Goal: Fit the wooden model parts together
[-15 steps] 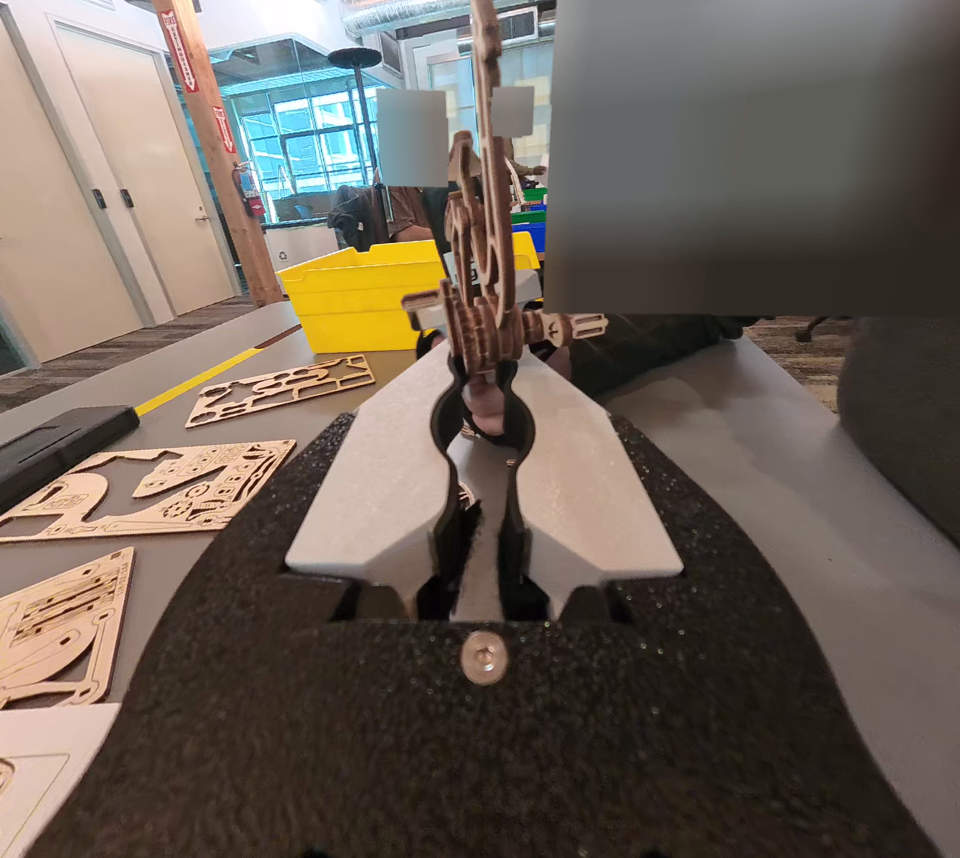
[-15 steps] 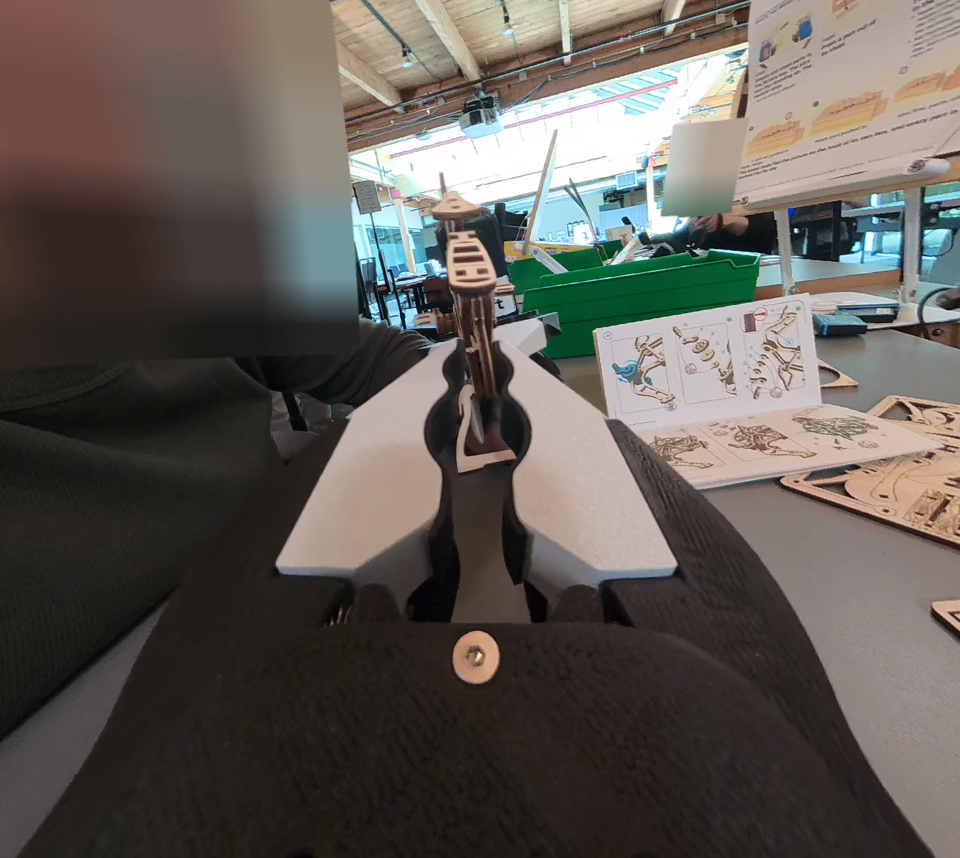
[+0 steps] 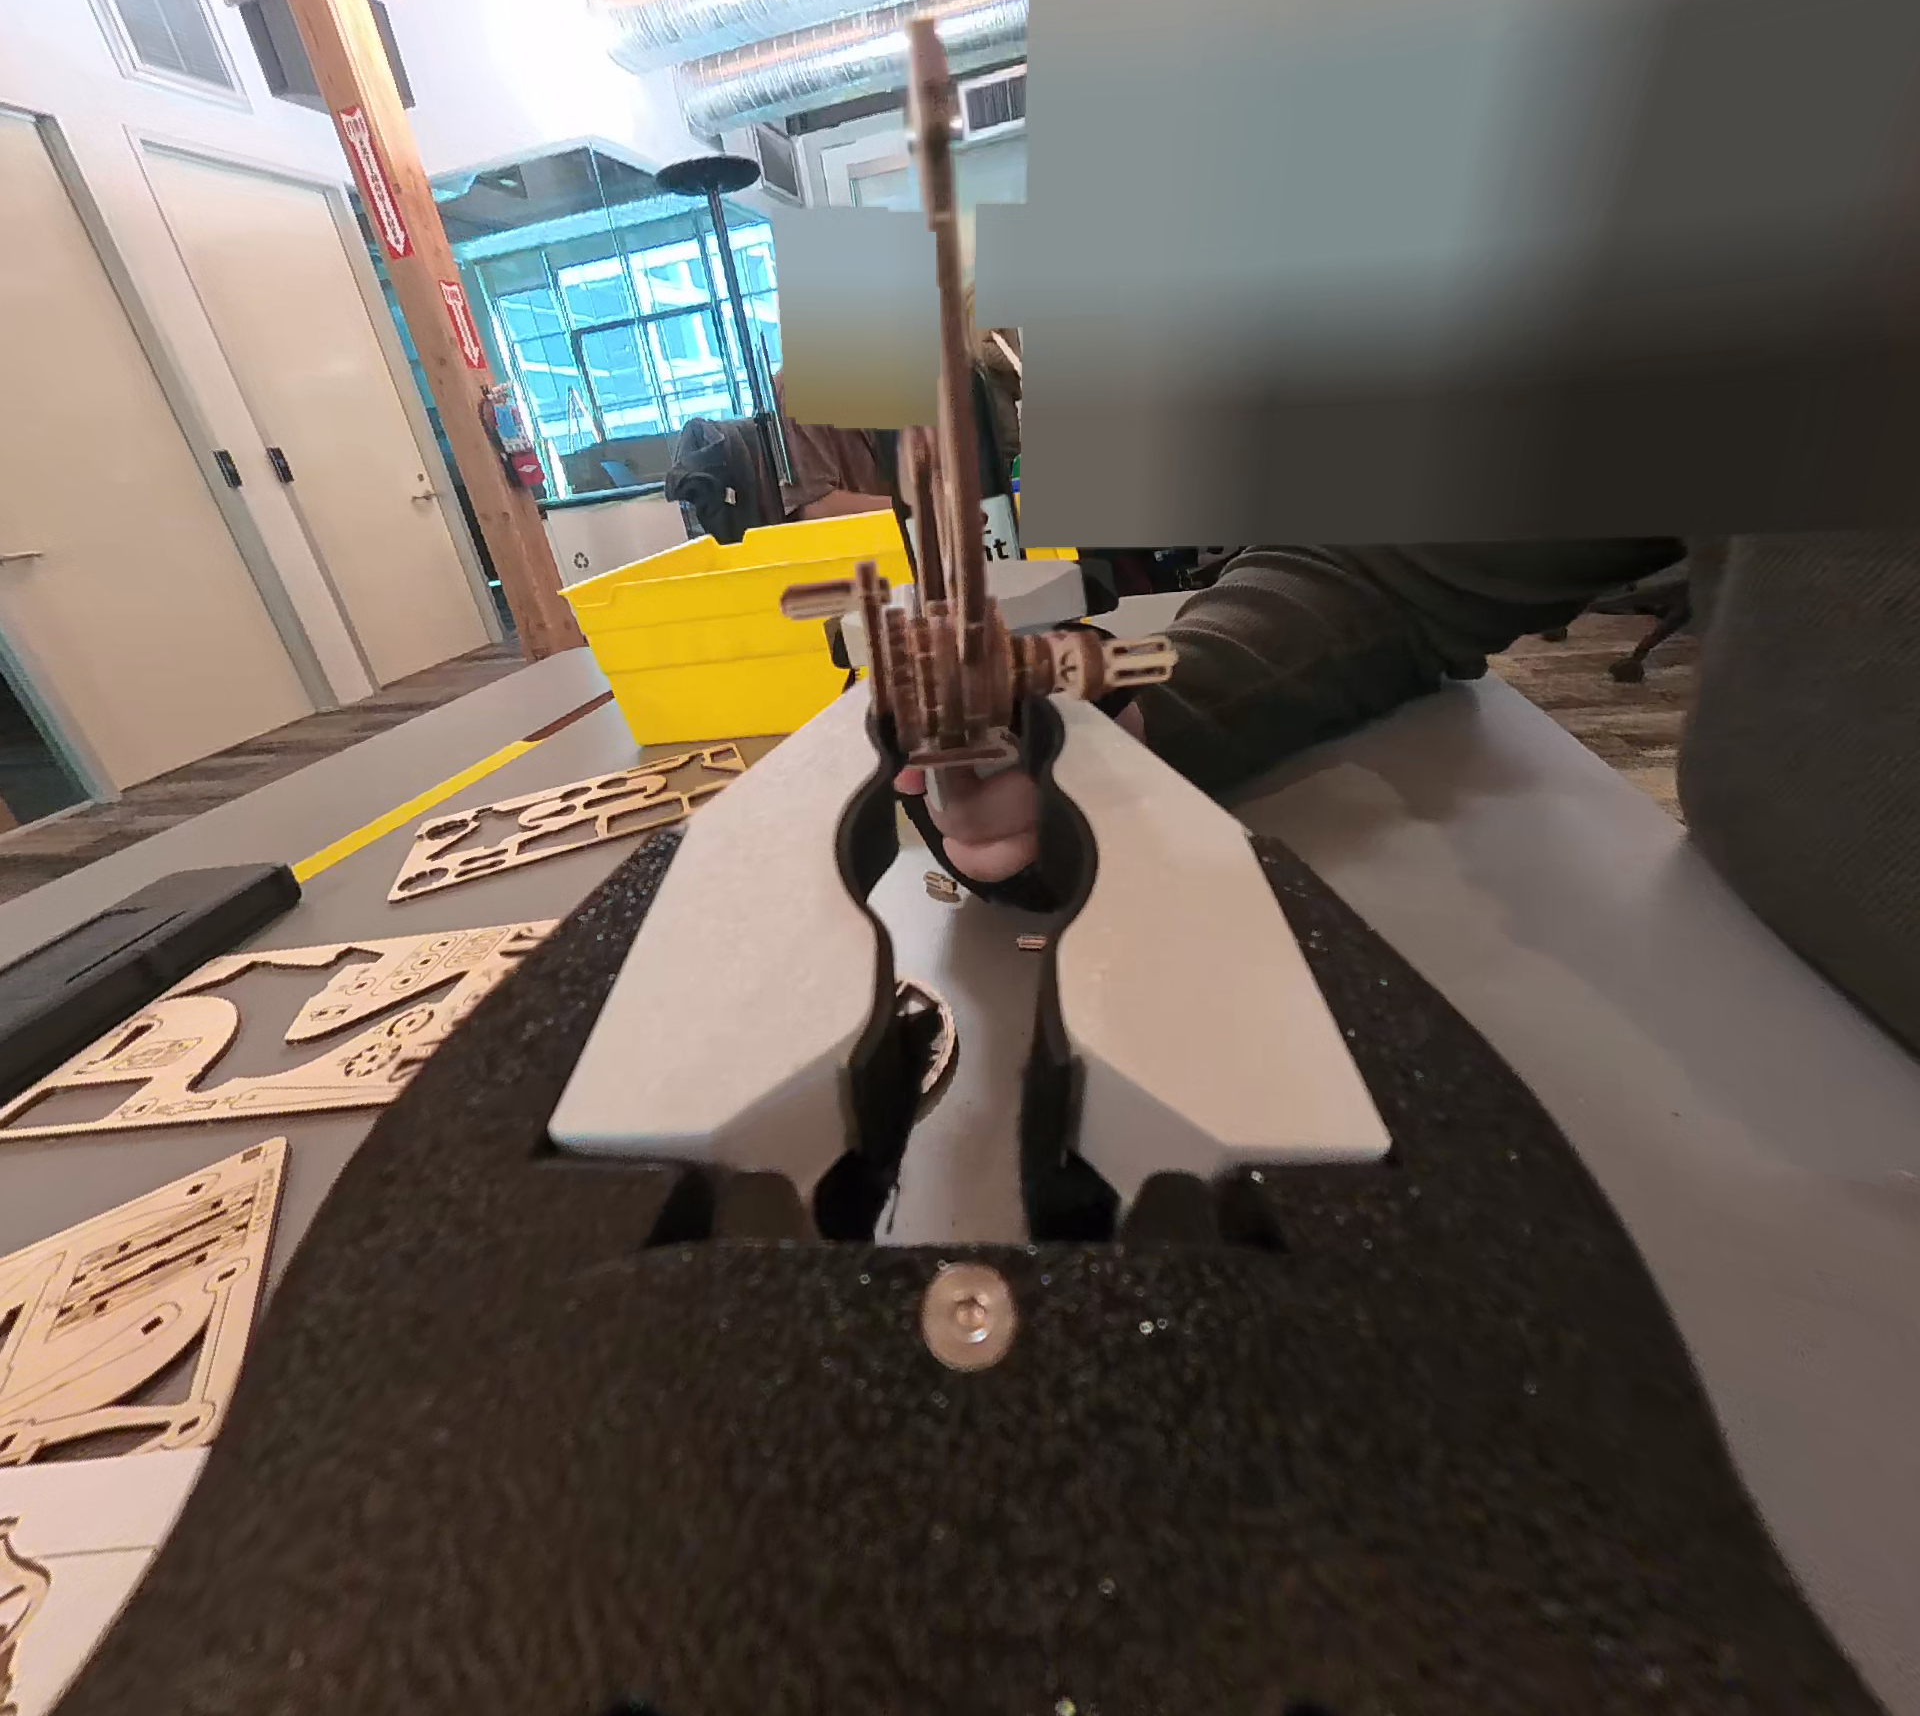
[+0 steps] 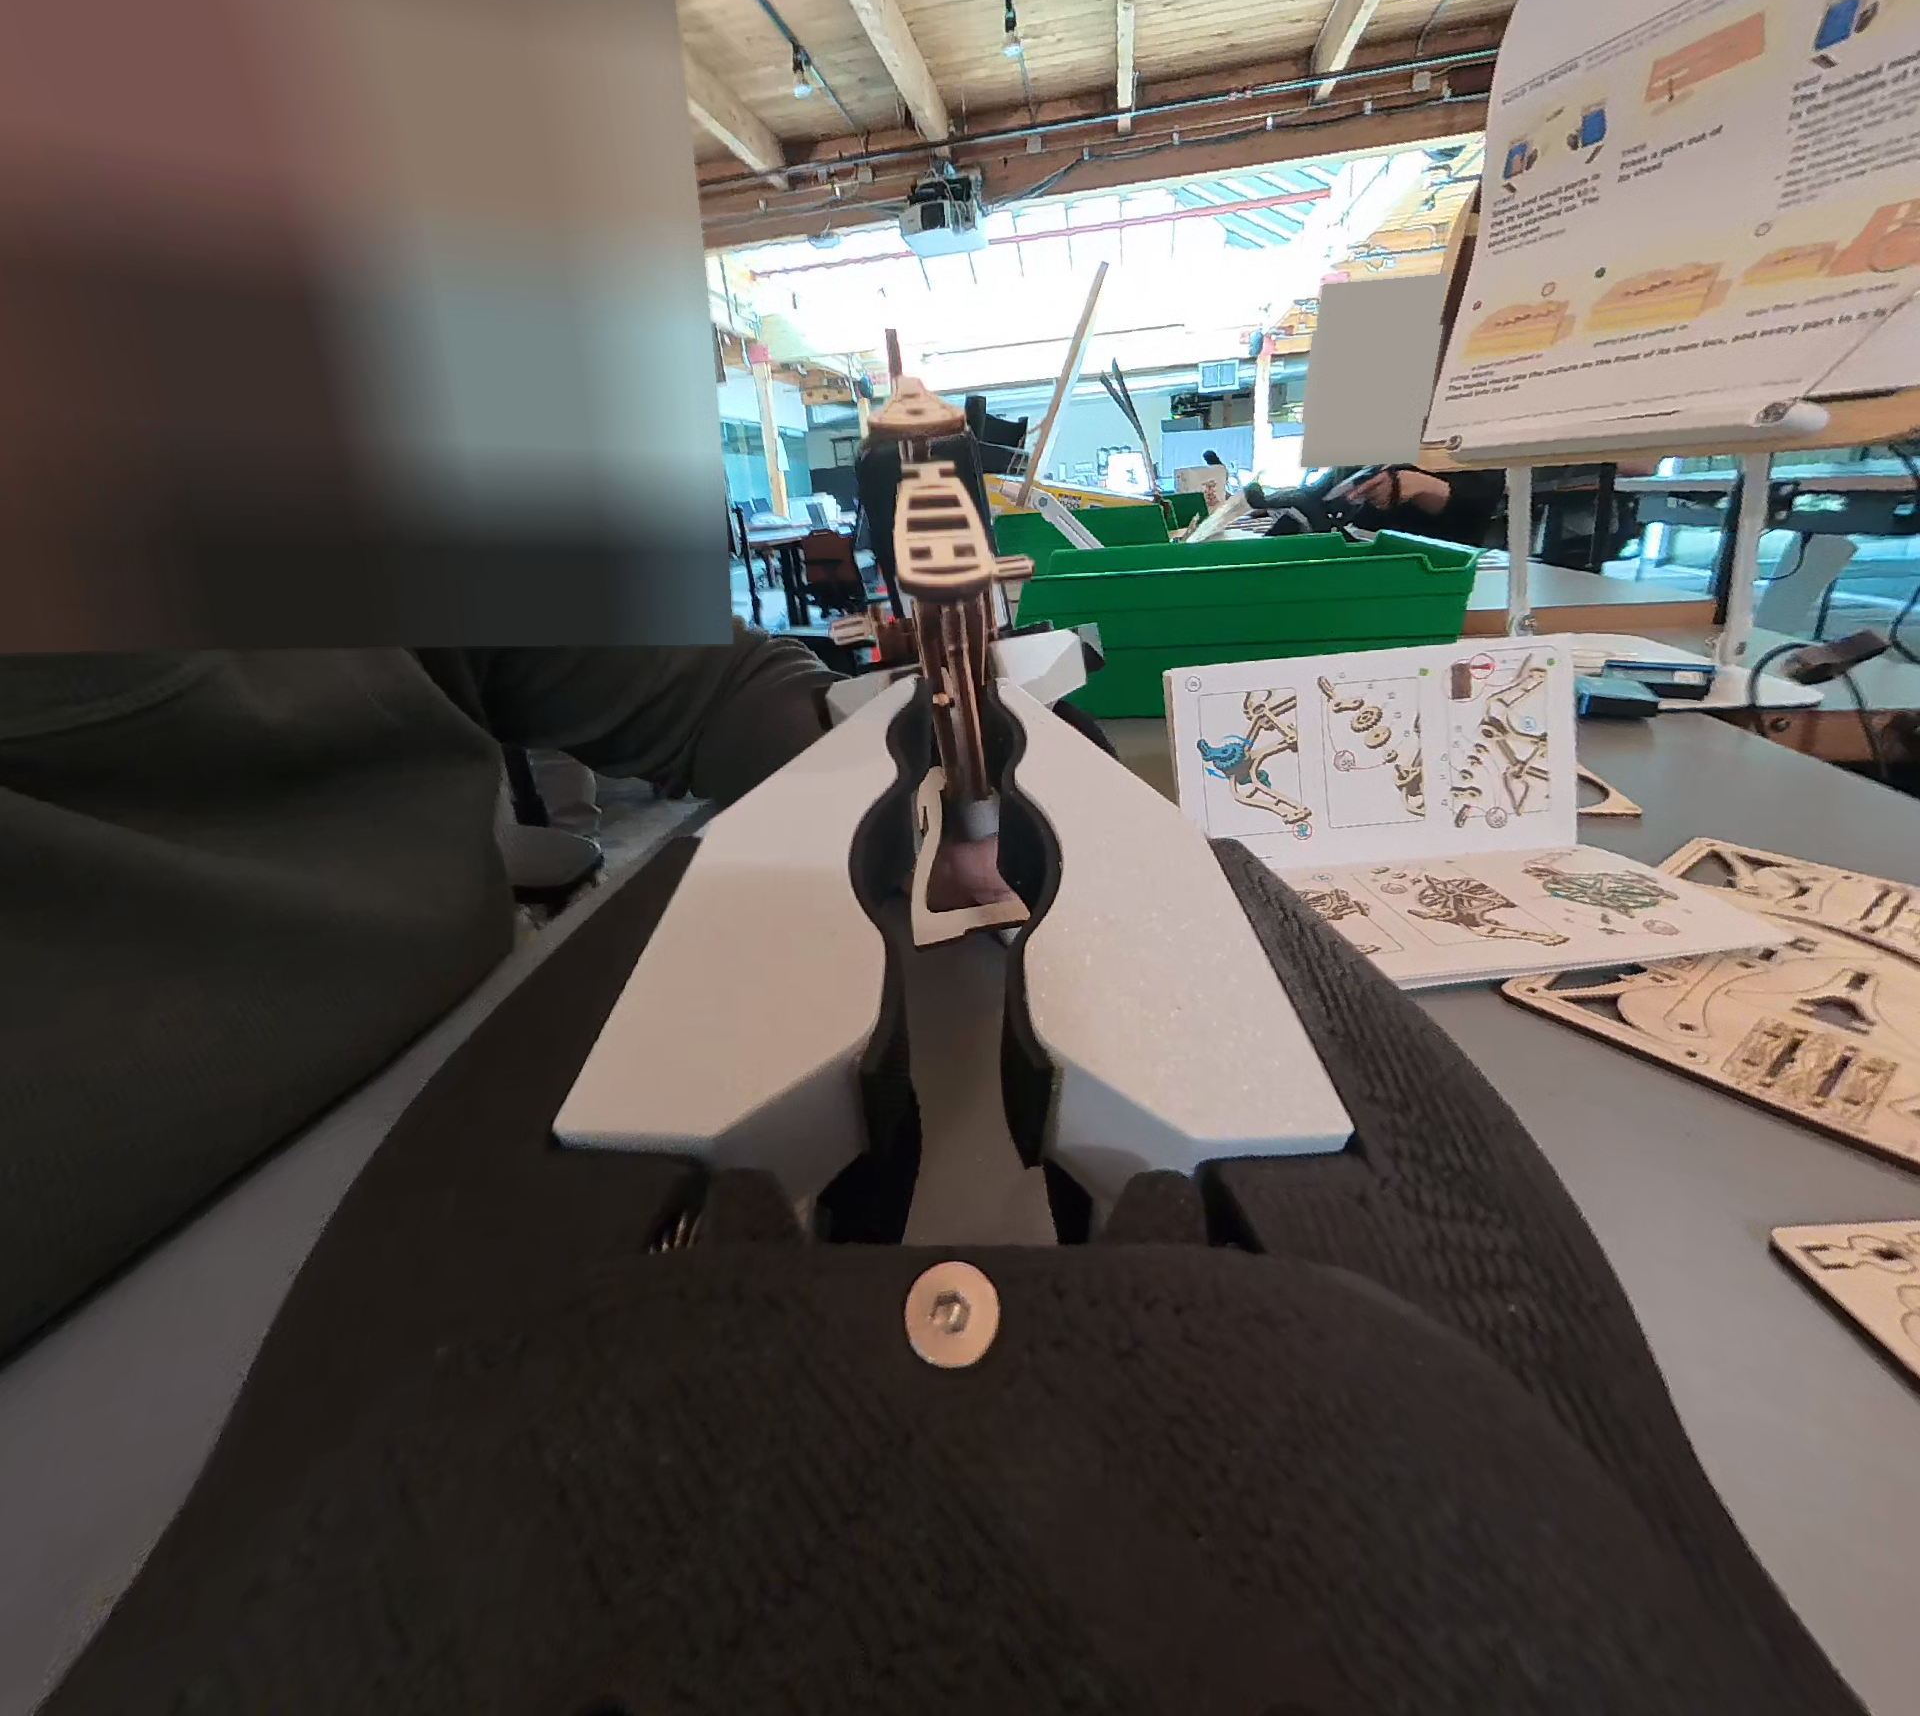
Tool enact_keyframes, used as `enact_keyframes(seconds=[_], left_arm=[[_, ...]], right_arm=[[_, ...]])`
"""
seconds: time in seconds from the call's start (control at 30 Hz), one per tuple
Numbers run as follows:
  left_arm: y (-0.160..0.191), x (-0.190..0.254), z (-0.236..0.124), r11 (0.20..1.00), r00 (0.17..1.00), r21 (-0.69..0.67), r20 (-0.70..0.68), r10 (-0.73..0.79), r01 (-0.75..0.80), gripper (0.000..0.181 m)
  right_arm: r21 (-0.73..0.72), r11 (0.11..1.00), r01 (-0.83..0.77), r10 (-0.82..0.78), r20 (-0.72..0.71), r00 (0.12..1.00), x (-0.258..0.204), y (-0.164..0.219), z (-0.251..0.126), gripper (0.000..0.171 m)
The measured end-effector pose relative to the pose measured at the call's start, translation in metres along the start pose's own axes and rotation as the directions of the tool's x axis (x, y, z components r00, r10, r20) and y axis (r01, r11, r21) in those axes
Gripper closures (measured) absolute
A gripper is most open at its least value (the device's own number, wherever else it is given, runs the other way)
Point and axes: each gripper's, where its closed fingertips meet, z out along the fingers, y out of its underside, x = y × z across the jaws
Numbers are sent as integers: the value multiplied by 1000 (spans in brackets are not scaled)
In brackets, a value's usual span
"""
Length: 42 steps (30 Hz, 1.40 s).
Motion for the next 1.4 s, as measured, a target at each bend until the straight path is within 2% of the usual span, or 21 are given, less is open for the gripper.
enact_keyframes(seconds=[0.33,1.13,1.27,1.4], left_arm=[[-4,3,-2,999,1000,34,-25,7,-6,169],[-5,6,-3,996,993,30,-87,-83,85,173],[-8,11,-4,994,988,50,-129,-91,98,173],[-13,21,-8,992,976,94,-210,-65,86,172]], right_arm=[[-64,984,168,-169,-5,986,-8,7,4,165],[-106,982,156,-160,-25,987,-7,8,6,166],[-113,970,217,-220,-16,975,-14,7,8,165],[-100,928,359,-363,-29,931,-25,6,12,165]])
